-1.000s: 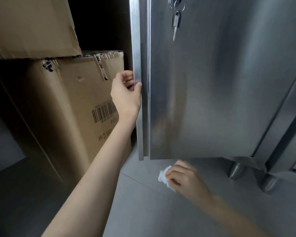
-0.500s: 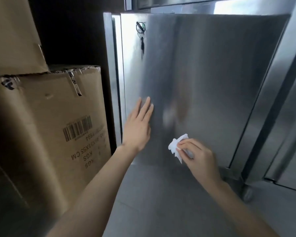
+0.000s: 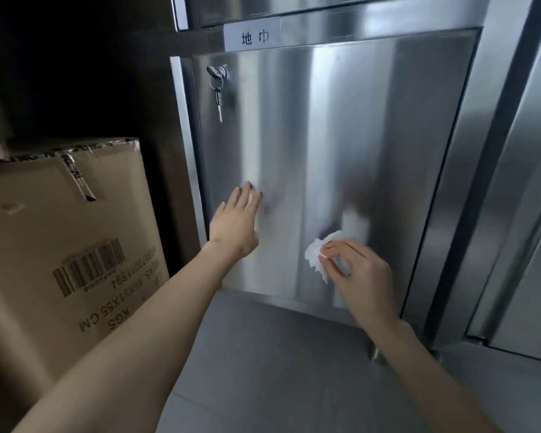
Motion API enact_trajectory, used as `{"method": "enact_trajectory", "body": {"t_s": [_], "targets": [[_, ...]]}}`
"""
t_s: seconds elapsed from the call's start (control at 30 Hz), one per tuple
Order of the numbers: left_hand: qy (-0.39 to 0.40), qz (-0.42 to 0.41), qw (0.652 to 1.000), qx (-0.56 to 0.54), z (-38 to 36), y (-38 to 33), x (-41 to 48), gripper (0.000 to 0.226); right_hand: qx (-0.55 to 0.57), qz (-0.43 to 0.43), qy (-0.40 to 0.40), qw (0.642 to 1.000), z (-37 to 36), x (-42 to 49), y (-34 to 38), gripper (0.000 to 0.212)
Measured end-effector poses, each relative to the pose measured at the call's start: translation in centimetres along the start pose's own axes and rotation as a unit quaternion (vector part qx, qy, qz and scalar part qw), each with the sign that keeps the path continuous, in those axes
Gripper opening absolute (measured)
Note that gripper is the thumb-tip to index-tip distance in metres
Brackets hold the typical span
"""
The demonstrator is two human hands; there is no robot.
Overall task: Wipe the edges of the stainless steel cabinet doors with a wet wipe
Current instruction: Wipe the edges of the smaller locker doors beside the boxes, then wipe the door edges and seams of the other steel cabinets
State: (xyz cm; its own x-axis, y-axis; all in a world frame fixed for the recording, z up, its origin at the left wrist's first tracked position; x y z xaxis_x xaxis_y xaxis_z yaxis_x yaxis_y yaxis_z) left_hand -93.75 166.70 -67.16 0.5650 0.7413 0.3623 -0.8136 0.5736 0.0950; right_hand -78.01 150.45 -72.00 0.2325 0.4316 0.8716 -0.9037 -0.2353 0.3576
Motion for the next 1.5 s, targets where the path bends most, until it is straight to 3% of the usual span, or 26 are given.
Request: {"method": "enact_trajectory", "body": {"t_s": [0.33, 0.5, 0.67, 0.9, 1.07, 1.2, 1.33, 1.4, 1.5], "targets": [[0.001, 0.0, 0.998, -0.062, -1.9, -1.4, 3.1, 0.091, -0.032, -0.023, 0.001, 0.999, -1.9, 0.6, -2.0, 0.012], [0.009, -0.034, 0.999, -0.029, -1.1, 0.0, 1.8, 0.092, -0.048, -0.035, -0.01, 0.998, -1.3, 1.6, -1.9, 0.013], [-0.076, -0.091, 0.992, -0.032, 4.0, -0.4, -0.9, 0.08, -0.04, -0.091, 0.008, 0.995, 2.3, 5.6, 1.0, 0.012], [-0.088, -0.159, 0.981, -0.073, 20.2, -2.7, -0.8, 0.067, -0.088, -0.112, 0.061, 0.988, 14.2, 17.0, 7.9, 0.01], [-0.123, -0.189, 0.968, -0.11, 35.6, -5.0, 1.2, 0.044, -0.135, -0.107, 0.077, 0.982, 25.6, 27.6, 13.4, 0.013], [-0.133, -0.214, 0.957, -0.141, 49.4, -7.5, 3.7, 0.044, -0.152, -0.108, 0.078, 0.979, 35.2, 37.4, 18.2, 0.016], [-0.187, -0.266, 0.931, -0.167, 63.3, -10.6, 6.4, 0.032, -0.178, -0.111, 0.094, 0.973, 44.5, 45.8, 23.8, 0.009], [-0.196, -0.302, 0.915, -0.18, 69.2, -11.9, 7.3, 0.04, -0.211, -0.077, 0.104, 0.969, 48.5, 48.9, 26.8, 0.013], [-0.242, -0.352, 0.886, -0.181, 76.8, -13.1, 8.3, 0.029, -0.254, -0.022, 0.112, 0.96, 54.0, 52.9, 31.5, 0.018]]}}
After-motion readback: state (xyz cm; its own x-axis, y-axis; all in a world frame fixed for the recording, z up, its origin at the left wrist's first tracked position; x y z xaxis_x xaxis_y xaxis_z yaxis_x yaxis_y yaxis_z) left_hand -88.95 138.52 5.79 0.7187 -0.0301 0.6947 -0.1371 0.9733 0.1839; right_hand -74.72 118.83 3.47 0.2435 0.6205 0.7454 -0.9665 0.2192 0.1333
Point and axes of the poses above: each hand's wrist, its own x-axis towards the middle knuckle, its own z-axis out of the back of the hand, y = z × x, the point moved 1 cm from there along x, towards the middle knuckle, and after that the axes turned 3 degrees about -z, right-handed, at the moved point
